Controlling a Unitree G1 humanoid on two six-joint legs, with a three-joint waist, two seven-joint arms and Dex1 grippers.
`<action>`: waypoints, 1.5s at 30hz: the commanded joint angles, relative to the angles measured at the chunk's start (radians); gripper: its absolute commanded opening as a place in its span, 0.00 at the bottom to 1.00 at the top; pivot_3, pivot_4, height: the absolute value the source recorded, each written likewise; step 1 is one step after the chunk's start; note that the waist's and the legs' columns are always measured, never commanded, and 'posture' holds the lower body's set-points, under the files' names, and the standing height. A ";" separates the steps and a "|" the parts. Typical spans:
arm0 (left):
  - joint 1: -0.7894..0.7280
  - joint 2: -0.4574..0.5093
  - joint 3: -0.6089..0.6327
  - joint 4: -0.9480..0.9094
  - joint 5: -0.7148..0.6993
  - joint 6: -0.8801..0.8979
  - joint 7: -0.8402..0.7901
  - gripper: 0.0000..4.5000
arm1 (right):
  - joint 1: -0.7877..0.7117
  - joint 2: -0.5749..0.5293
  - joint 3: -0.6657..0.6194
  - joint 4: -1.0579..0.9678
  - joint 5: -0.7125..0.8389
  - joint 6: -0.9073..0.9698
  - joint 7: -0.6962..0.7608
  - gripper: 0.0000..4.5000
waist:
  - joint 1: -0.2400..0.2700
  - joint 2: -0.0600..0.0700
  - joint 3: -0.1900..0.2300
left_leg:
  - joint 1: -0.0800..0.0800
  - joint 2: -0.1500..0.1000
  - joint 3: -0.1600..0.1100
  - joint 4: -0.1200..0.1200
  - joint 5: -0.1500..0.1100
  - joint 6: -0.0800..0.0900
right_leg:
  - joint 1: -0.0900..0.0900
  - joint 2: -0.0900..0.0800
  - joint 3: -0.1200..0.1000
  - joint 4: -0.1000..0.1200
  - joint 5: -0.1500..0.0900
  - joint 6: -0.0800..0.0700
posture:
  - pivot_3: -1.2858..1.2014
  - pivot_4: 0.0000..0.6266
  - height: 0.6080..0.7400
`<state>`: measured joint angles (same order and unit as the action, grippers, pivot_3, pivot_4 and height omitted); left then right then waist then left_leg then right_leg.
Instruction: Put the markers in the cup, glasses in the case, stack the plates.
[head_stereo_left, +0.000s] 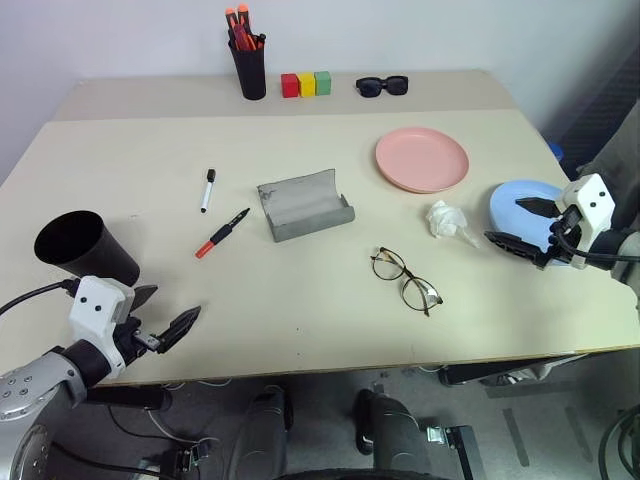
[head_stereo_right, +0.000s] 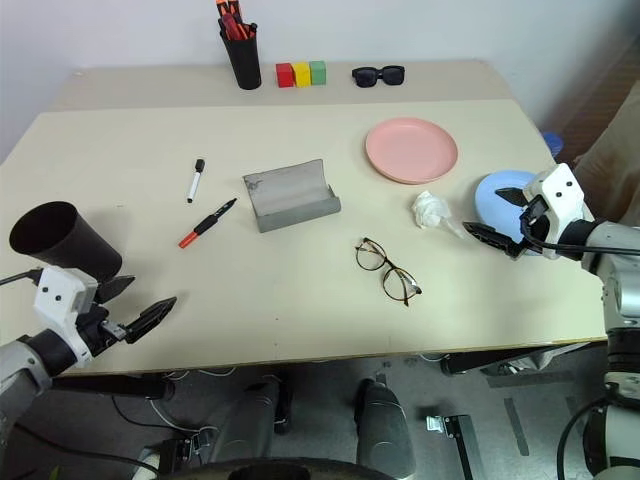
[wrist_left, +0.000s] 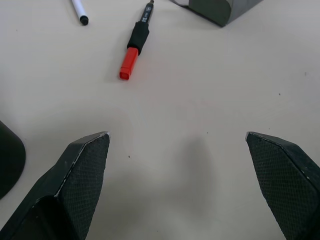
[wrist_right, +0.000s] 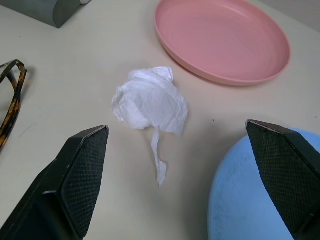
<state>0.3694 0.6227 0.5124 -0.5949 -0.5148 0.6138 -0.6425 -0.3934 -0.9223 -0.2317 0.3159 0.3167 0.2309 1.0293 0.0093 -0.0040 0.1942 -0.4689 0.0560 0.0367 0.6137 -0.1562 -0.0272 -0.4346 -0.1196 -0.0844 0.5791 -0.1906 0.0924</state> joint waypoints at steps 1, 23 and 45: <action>0.012 -0.004 0.037 -0.026 -0.012 -0.037 -0.003 1.00 | -0.029 -0.004 -0.007 -0.011 -0.001 -0.021 0.003 0.99 | 0.000 0.000 0.000 | 0.000 0.000 0.000 0.000 0.000 0.000 | 0.000 0.000 0.000 0.000 0.000 0.000 | 0.52 0.24 1.00; -0.220 -0.019 -0.110 -0.014 0.013 0.074 0.158 1.00 | -0.076 0.106 0.066 -0.077 -0.022 -0.023 -0.084 0.99 | 0.003 0.000 0.000 | 0.002 0.001 0.001 0.000 0.000 0.000 | 0.002 0.000 0.000 0.005 0.001 -0.001 | 0.52 0.24 1.00; -1.188 -0.139 -0.344 0.543 0.092 0.908 0.469 1.00 | -0.026 0.382 0.225 -0.554 0.062 0.169 -0.228 0.99 | 0.003 -0.002 0.000 | 0.007 0.001 -0.002 0.003 0.003 0.002 | 0.006 0.002 0.000 0.018 0.001 0.001 | 0.52 0.24 1.00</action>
<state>-0.7801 0.4630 0.1868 -0.0975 -0.4462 1.5143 -0.1710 -0.4161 -0.5468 -0.0008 -0.1794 0.3570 0.3911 0.8092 0.0127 -0.0059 0.1943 -0.4624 0.0568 0.0346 0.6164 -0.1532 -0.0253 -0.4287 -0.1177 -0.0843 0.5975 -0.1895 0.0939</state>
